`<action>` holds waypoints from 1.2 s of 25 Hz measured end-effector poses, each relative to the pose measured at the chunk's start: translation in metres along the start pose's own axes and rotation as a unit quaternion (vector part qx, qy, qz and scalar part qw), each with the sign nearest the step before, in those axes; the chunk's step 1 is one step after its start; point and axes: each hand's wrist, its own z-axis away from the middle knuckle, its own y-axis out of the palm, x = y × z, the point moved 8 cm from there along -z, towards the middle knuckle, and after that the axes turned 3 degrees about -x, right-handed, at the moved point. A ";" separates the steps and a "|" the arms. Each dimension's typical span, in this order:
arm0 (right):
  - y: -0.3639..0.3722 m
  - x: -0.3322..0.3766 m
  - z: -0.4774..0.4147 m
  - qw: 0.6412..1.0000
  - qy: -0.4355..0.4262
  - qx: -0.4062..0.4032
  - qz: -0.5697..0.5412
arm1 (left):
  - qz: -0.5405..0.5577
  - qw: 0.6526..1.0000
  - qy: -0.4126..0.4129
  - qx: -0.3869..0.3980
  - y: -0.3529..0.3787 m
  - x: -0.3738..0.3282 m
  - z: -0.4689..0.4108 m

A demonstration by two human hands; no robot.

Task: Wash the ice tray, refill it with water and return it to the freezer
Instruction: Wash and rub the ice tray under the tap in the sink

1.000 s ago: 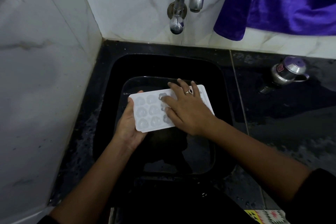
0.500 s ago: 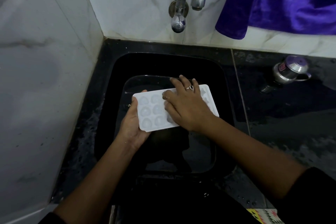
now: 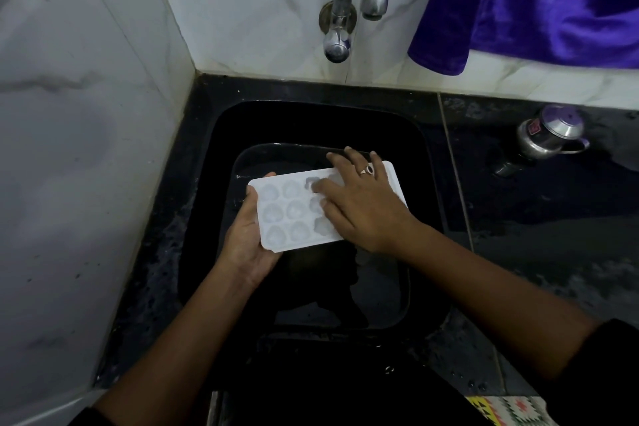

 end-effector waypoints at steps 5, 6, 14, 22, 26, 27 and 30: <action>0.003 0.009 0.000 1.000 0.001 0.010 0.007 | 0.003 1.000 -0.020 -0.005 0.004 0.007 -0.002; 0.002 0.006 0.002 1.000 -0.009 0.011 0.014 | 0.002 1.000 -0.011 -0.005 0.001 0.005 -0.003; 0.001 0.006 0.001 0.999 -0.012 0.024 0.018 | 0.009 1.000 -0.007 -0.006 -0.007 0.005 -0.008; 0.006 0.006 -0.004 0.999 -0.015 0.041 0.028 | 0.014 1.000 -0.014 -0.014 -0.009 0.004 -0.009; 0.003 0.005 -0.012 0.999 0.026 0.034 -0.013 | 0.005 1.000 -0.005 -0.016 -0.005 0.007 -0.006; 0.006 0.007 -0.013 0.997 0.042 0.043 -0.052 | 0.008 1.000 -0.009 -0.018 -0.002 0.008 -0.005; 0.008 0.000 -0.014 0.992 0.054 0.069 -0.091 | 0.003 1.000 -0.001 -0.015 -0.001 0.005 -0.004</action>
